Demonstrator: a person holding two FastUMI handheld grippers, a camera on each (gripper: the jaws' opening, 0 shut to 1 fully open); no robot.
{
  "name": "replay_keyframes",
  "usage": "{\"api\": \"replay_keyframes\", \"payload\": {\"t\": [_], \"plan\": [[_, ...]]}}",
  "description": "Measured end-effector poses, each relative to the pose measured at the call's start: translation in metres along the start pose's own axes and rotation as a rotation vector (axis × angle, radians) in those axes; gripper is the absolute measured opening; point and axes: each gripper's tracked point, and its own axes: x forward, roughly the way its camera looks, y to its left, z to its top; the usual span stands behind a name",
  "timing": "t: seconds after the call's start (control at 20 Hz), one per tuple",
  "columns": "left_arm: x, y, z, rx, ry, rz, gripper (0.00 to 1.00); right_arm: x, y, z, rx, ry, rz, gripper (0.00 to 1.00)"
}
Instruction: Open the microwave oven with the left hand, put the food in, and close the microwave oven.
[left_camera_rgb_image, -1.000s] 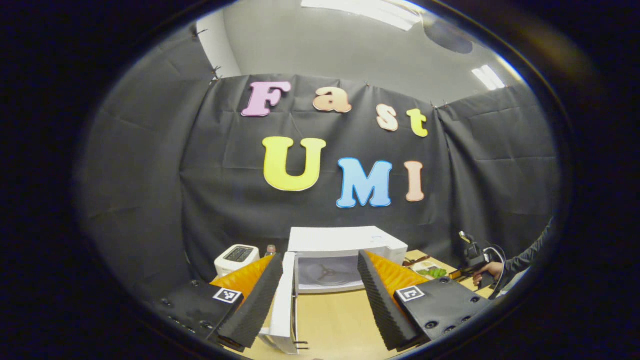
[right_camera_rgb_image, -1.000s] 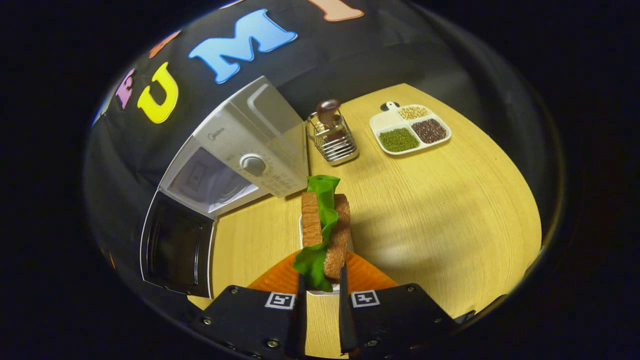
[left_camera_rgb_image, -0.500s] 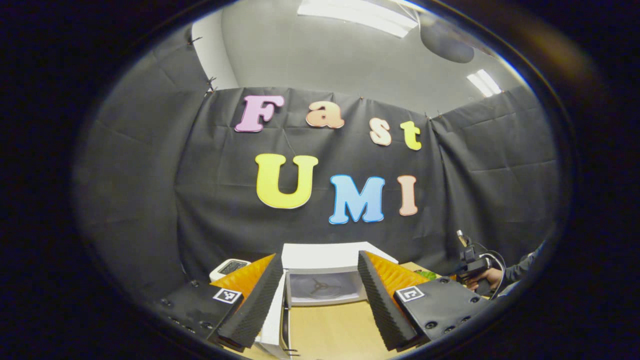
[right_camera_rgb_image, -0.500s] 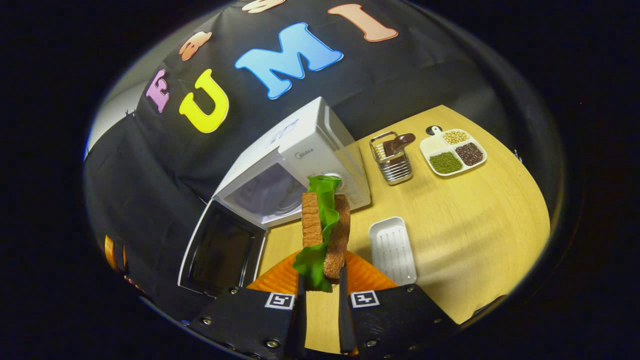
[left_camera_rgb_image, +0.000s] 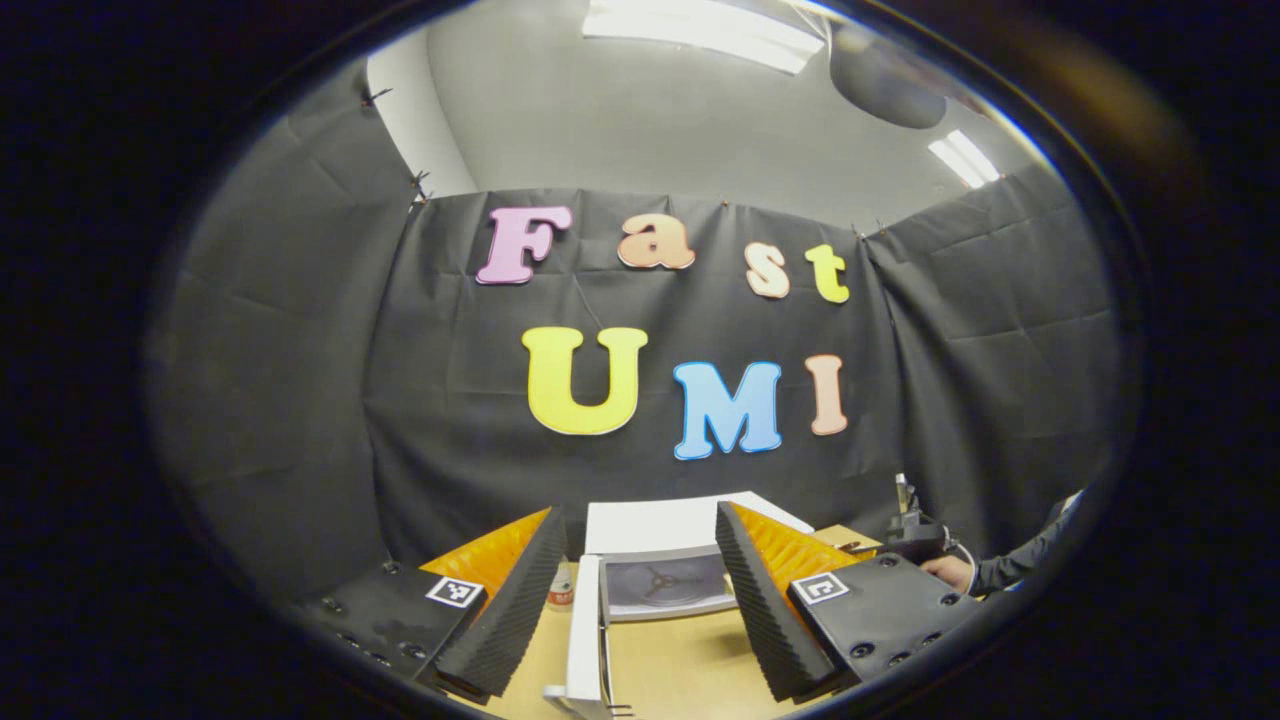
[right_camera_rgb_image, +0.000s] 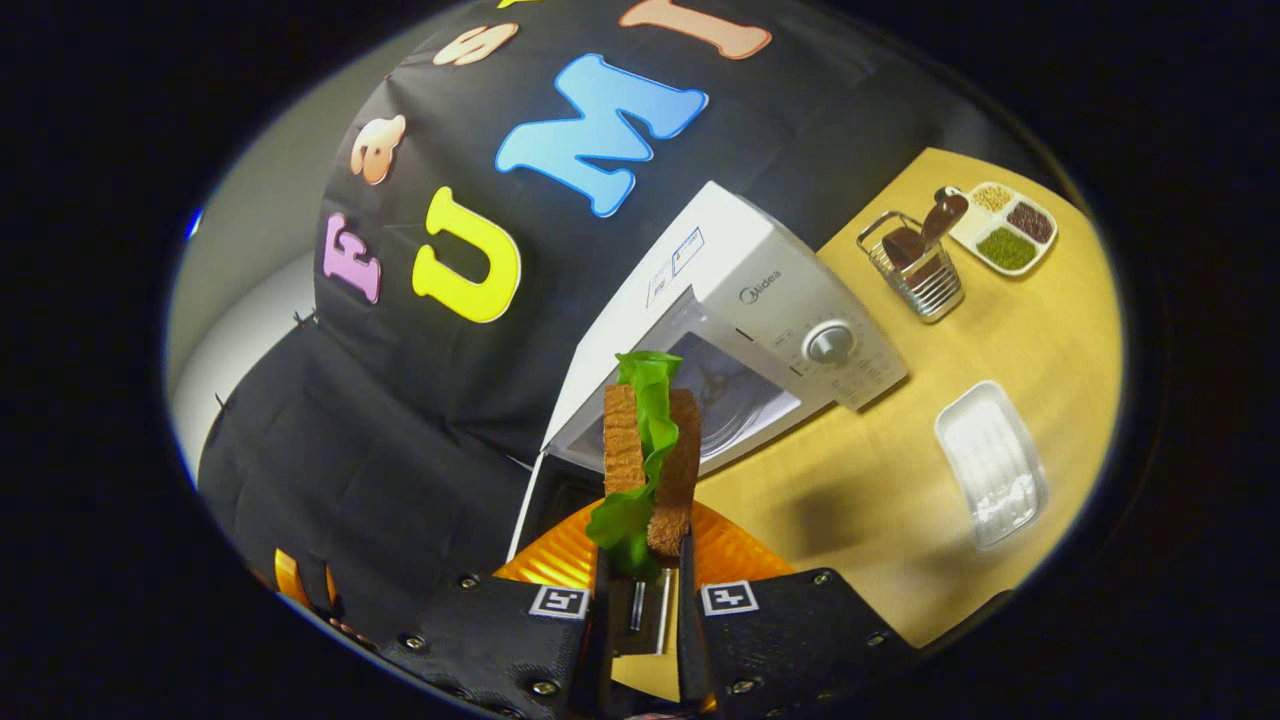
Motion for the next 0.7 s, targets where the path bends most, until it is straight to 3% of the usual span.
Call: {"api": "replay_keyframes", "payload": {"t": [0.5,0.7], "plan": [[-0.018,0.045,-0.004,0.019,0.038,0.099,0.96,0.104,-0.011,0.001,0.402,-0.245,0.021,0.26],[-0.024,0.057,-0.016,0.021,0.084,0.139,0.94,0.157,-0.020,-0.006,0.465,-0.299,-0.023,0.26]]}}
